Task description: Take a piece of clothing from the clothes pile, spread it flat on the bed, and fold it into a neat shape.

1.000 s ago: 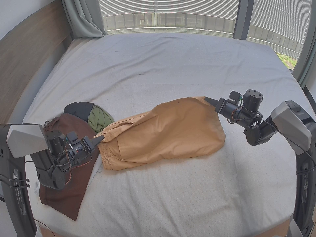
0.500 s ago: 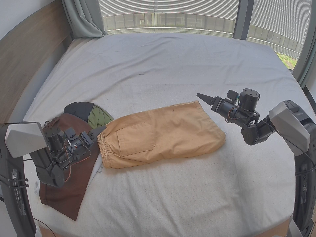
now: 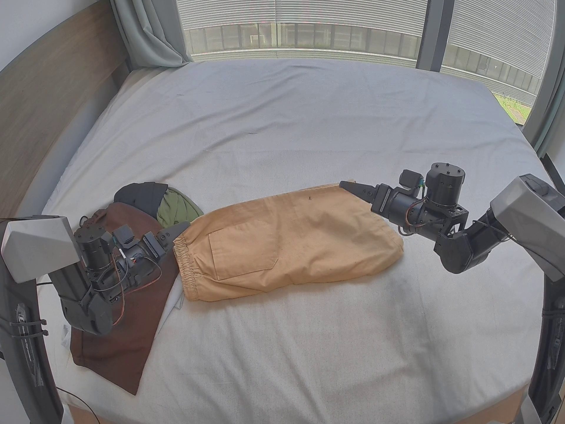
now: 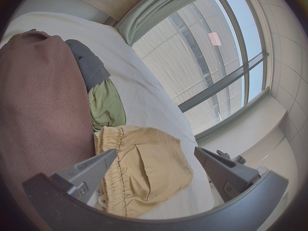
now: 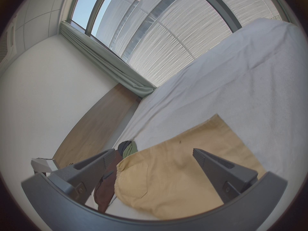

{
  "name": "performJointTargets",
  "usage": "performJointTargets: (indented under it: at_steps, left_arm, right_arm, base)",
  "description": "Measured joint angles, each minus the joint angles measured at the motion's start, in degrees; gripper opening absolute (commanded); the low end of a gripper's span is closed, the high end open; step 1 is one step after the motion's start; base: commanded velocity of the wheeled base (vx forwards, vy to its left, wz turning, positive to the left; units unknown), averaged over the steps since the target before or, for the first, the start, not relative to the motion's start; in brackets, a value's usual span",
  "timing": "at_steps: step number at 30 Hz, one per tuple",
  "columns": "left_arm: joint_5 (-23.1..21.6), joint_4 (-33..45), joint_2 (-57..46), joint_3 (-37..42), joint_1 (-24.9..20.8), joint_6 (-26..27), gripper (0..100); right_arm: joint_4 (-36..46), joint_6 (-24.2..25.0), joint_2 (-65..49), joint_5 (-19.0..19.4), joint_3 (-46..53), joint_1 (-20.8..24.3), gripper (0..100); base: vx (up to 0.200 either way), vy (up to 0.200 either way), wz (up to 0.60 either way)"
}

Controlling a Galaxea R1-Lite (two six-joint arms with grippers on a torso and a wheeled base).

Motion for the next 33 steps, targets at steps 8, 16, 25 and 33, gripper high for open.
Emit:
performJointTargets:
  at_steps: [8,16,25,33]
  left_arm:
    - [-0.5,-0.1,-0.8,0.8,-0.4,0.3,100]
    - [-0.8,-0.1,-2.2,2.0,-1.0,2.1,100]
    - [-1.1,-0.1,-4.6,4.2,-2.5,6.1,100]
    - [-2.8,-0.1,-7.2,6.8,-3.1,11.2,100]
  right_arm:
    - [-1.4,0.5,-5.3,-0.7,9.4,1.8,100]
    - [-4.4,0.8,-9.3,-0.7,18.4,1.9,100]
    - [-14.5,2.9,-11.9,-0.5,28.4,1.4,100]
    - [-20.7,4.8,-12.1,-0.4,34.0,1.3,100]
  base:
    - [0.0,0.0,0.0]
    - [0.0,0.0,0.0]
    - [0.0,0.0,0.0]
    - [0.0,0.0,0.0]
